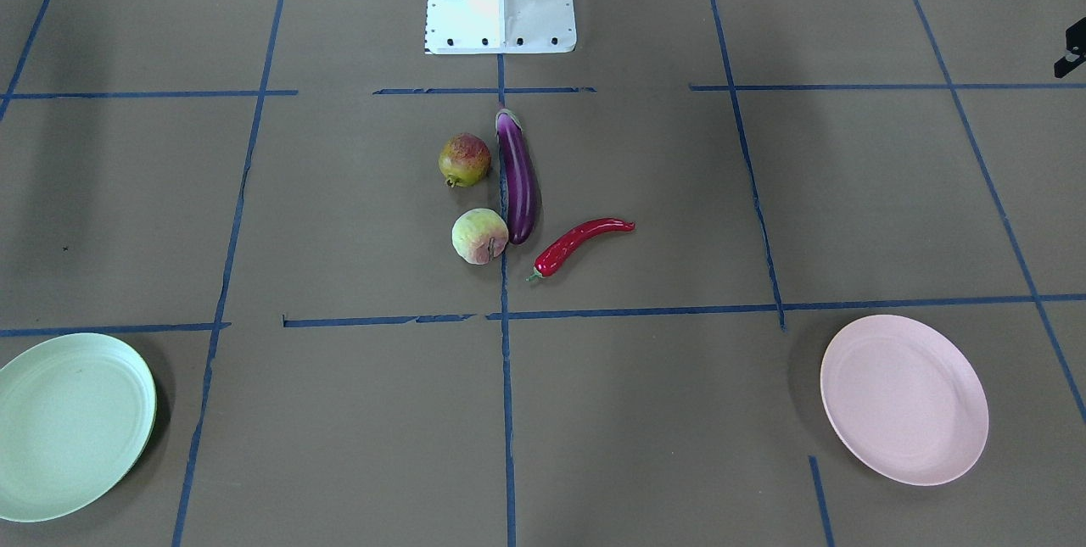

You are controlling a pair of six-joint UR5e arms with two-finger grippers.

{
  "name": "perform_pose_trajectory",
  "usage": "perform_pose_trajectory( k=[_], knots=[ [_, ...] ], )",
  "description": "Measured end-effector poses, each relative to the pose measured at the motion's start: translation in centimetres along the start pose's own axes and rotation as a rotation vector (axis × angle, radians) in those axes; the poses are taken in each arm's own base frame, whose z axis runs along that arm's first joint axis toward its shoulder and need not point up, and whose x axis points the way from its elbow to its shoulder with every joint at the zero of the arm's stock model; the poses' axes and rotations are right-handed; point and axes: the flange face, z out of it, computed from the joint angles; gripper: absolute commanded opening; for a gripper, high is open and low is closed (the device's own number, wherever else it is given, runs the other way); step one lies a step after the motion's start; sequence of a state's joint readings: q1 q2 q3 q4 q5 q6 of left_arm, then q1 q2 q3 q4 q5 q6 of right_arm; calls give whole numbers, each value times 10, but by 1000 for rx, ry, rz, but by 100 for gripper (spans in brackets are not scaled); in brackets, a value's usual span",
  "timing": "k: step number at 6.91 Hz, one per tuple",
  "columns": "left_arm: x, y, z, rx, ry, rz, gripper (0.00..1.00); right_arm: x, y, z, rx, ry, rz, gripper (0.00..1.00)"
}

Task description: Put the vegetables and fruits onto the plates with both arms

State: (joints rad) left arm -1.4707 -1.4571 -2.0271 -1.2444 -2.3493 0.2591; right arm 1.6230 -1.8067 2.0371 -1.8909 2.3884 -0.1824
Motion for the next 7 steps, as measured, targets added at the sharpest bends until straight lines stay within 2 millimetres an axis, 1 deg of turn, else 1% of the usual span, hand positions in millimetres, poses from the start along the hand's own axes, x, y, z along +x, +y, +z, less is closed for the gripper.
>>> perform_pose_trajectory(
  k=[3, 5, 7],
  knots=[
    [1, 2, -1, -1, -2, 5, 100, 7, -1, 6, -5, 0, 1, 100],
    [-4, 4, 3, -11, 1, -5, 100, 8, -1, 8, 5, 1, -9, 100],
    [-3, 5, 3, -6, -1, 2, 100, 13, 0, 13, 1, -1, -6, 100]
  ],
)
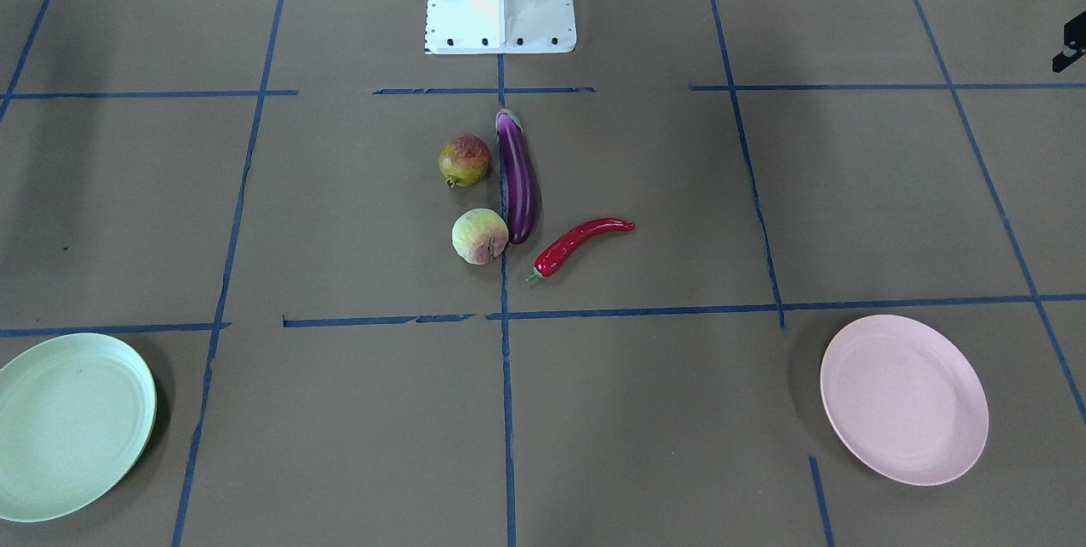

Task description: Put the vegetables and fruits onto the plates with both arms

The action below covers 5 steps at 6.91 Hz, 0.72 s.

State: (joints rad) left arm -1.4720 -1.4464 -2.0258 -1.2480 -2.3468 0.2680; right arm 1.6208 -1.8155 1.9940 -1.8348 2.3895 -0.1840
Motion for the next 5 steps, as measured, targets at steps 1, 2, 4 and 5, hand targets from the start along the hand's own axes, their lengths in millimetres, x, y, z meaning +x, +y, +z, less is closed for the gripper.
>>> perform_pose_trajectory(
  k=[1, 2, 4, 5],
  knots=[
    [0, 1, 0, 1, -1, 0, 100, 1, -1, 2, -3, -1, 0, 100],
    [-1, 2, 0, 0, 0, -2, 100, 1, -3, 2, 3, 3, -9, 100],
    [-2, 5, 2, -3, 2, -6, 100, 1, -5, 2, 27, 7, -35, 100],
    [-3, 6, 4, -7, 2, -9, 100, 1, -5, 2, 32, 6, -41, 100]
  ],
)
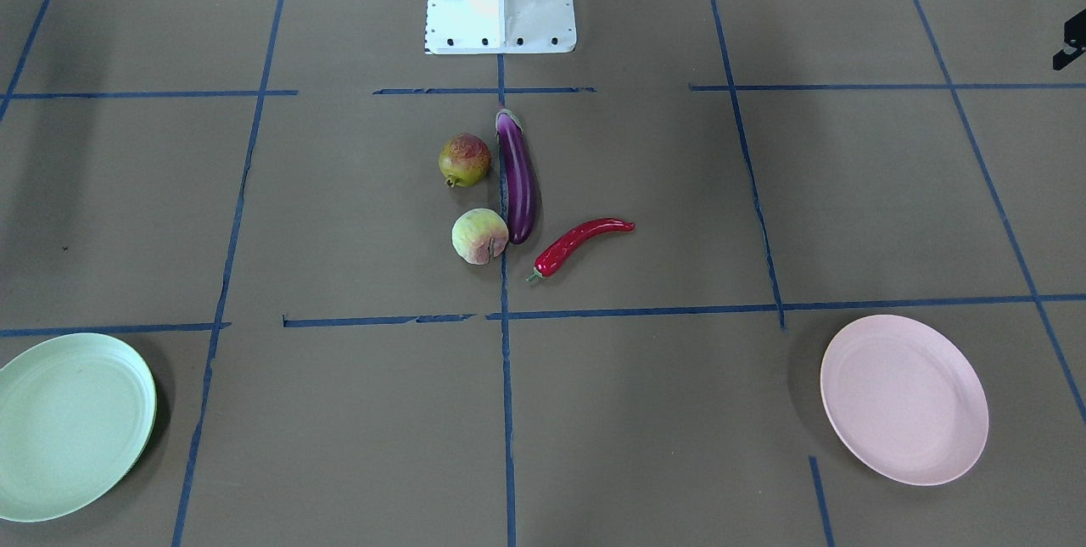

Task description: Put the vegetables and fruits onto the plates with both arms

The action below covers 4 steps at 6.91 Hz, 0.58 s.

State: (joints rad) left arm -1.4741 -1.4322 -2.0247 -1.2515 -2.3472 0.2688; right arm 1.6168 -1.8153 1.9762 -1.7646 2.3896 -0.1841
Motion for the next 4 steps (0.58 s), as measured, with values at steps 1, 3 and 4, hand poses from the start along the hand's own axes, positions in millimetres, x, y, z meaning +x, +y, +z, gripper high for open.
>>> perform_pose_trajectory(
  k=[1, 3, 4],
  knots=[
    [0, 0, 0, 0, 0, 0, 100, 0, 0, 0, 2, -3, -2, 100],
    [2, 0, -2, 5, 0, 3, 100, -2, -1, 0, 16, -14, -17, 100],
    [3, 0, -3, 7, 1, 5, 100, -9, -6, -1, 45, -12, -54, 100]
  ],
)
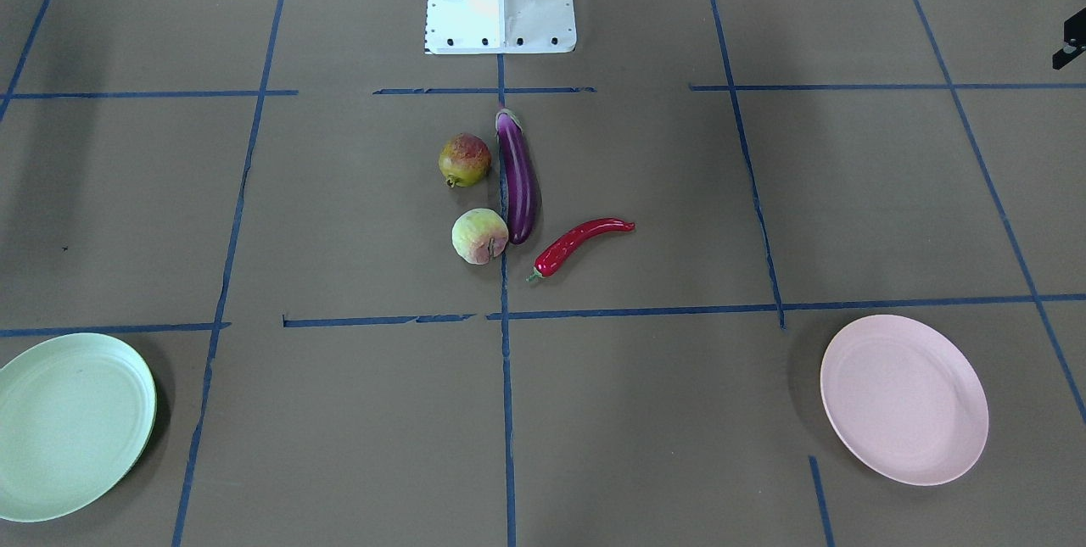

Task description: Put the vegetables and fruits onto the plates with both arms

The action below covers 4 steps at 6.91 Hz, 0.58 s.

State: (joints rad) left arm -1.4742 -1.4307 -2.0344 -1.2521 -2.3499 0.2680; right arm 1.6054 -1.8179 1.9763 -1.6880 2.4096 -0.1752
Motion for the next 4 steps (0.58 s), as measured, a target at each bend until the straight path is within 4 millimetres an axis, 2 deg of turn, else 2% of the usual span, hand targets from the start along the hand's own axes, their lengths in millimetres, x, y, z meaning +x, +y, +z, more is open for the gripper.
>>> perform_pose_trajectory(
  k=[1, 2, 3, 4],
  knots=[
    [2, 0, -1, 3, 0, 4, 100, -16, -10, 6, 17, -1, -48, 99],
    [3, 0, -3, 7, 0, 7, 100, -43, -28, 16, 32, -6, -96, 97],
    [5, 0, -5, 11, 0, 11, 100, -79, -51, 27, 52, -25, -115, 97],
    [8, 0, -7, 16, -1, 14, 100, -127, -78, 39, 60, -59, -106, 97]
  ],
)
